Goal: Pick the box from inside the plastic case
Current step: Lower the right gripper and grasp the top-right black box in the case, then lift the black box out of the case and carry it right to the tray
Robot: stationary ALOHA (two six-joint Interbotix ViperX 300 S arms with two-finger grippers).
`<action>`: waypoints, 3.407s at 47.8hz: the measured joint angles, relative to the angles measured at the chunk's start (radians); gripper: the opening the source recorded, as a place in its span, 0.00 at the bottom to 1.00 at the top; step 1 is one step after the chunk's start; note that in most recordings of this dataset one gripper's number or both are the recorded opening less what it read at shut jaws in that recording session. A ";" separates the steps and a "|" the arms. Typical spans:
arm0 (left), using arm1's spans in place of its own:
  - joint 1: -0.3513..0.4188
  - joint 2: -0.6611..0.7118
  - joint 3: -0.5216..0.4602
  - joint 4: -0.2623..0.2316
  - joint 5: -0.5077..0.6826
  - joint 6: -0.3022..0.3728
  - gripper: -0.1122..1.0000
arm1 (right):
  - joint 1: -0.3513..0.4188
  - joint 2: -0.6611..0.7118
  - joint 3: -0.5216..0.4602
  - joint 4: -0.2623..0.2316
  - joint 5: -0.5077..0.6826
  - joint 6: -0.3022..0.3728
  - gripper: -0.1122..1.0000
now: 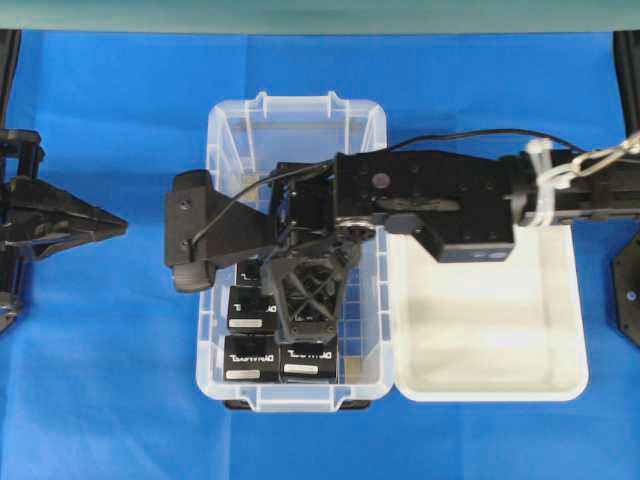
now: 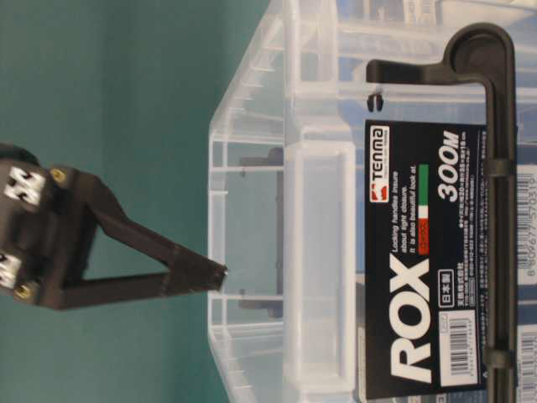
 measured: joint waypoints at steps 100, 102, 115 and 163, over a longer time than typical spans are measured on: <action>0.002 -0.054 -0.012 0.000 0.104 -0.015 0.07 | -0.026 0.152 0.034 0.026 -0.144 0.000 0.98; 0.002 -0.054 -0.011 0.000 0.106 -0.015 0.07 | -0.026 0.152 0.035 0.026 -0.146 0.000 0.98; 0.002 -0.054 -0.012 0.000 0.106 -0.015 0.07 | -0.026 0.152 0.038 0.026 -0.155 0.002 0.69; 0.002 -0.072 -0.020 0.002 0.107 -0.017 0.07 | -0.091 -0.341 0.040 0.026 0.202 -0.002 0.65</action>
